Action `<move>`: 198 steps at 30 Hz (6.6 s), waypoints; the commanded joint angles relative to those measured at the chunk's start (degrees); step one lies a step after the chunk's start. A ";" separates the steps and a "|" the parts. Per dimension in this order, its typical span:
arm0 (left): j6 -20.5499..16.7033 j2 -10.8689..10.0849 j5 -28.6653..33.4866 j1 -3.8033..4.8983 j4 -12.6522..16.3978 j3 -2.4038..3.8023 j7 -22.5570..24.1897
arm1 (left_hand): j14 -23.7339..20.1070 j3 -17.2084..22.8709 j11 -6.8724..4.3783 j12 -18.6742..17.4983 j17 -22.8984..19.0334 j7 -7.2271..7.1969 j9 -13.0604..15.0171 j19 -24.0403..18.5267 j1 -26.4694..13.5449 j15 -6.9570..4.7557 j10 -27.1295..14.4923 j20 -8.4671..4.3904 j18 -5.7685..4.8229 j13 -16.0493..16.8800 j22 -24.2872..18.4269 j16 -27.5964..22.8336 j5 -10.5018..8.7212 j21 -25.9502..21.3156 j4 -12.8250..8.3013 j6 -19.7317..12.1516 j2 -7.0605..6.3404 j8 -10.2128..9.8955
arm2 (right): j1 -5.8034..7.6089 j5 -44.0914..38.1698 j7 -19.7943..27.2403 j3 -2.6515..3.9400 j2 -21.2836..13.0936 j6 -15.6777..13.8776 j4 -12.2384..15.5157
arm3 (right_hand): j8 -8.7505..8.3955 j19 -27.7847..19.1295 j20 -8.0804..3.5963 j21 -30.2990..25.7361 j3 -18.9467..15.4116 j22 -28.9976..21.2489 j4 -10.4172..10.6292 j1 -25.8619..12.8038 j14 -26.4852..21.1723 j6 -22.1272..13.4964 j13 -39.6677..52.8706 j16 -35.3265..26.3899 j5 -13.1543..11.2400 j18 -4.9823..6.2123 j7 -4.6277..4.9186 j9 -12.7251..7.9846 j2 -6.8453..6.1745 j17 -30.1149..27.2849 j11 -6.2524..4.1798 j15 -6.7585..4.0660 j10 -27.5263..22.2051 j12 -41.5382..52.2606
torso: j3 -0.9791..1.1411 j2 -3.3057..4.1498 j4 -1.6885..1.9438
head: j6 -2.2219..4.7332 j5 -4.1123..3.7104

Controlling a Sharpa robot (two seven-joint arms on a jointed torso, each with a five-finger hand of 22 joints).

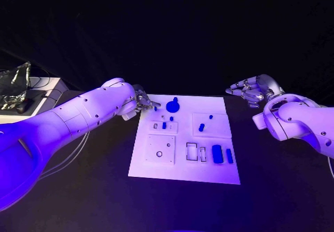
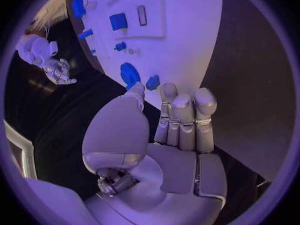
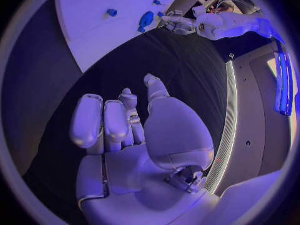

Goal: Assemble the parts on the task board

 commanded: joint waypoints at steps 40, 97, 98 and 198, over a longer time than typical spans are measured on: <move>-2.80 -2.43 6.45 0.05 4.38 -0.07 2.82 | 0.83 34.41 -0.97 -1.53 3.48 -0.14 0.88 0.65 -0.68 -0.74 1.76 -0.01 0.14 -1.02 2.53 2.20 7.01 1.19 -17.36 -0.51 -1.37 -0.37 | -0.03 -0.35 0.72 0.02 0.31 0.26 -0.35 | -0.36 2.26 -0.39 -0.32 -0.10 8.61 -0.28 -0.28 0.06 0.10 0.07 -0.28 0.22 0.29 0.37 -0.09 0.66 -0.02 -0.12 -0.14 -0.34 -0.17 | 0.06 -0.09 0.07 | -0.28 0.42; -6.49 -11.20 -1.08 -2.95 24.52 -5.92 -2.73 | 2.89 30.26 -2.36 -5.55 4.76 -1.19 1.71 4.14 -2.70 -2.12 7.29 -3.27 -2.04 0.03 4.06 1.30 22.68 5.29 -20.76 4.59 -2.25 -3.82 | -0.13 -1.43 0.36 0.00 0.19 0.47 -1.46 | -0.35 2.26 -0.39 -0.32 -0.10 8.61 -0.28 -0.23 0.07 0.11 0.03 -0.27 0.34 0.28 0.36 -0.10 0.69 -0.01 -0.13 -0.14 -0.40 -0.24 | 0.17 -1.51 0.80 | -2.17 0.63; -6.42 -11.18 -1.13 -2.96 24.44 -5.95 -2.77 | 2.89 30.26 -2.36 -5.55 4.76 -1.19 1.71 4.14 -2.70 -2.12 7.29 -3.27 -2.04 0.03 4.06 1.30 22.68 5.29 -20.76 4.59 -2.25 -3.82 | -0.13 -1.45 0.35 0.00 0.19 0.46 -1.46 | -0.35 2.26 -0.39 -0.32 -0.10 8.61 -0.28 -0.23 0.07 0.11 0.03 -0.27 0.34 0.28 0.36 -0.10 0.69 -0.01 -0.13 -0.14 -0.40 -0.24 | 0.18 -1.54 0.80 | -2.28 0.66; -14.62 -16.06 -2.97 -6.06 30.26 -5.97 -1.72 | 2.90 31.06 -2.39 -5.62 4.58 -1.21 2.22 4.29 -2.11 -2.09 7.57 -2.89 -1.79 0.07 4.28 1.57 22.42 5.60 -20.00 4.62 -2.62 -3.44 | -0.13 -1.50 0.39 0.00 -0.55 0.26 -1.22 | -0.35 2.26 -0.41 -0.33 -0.12 8.60 -0.21 -0.29 0.05 0.19 0.07 -0.31 0.32 0.28 0.33 -0.10 0.60 -0.06 -0.14 -0.16 -0.31 -0.26 | 0.21 -1.64 0.93 | -3.22 0.83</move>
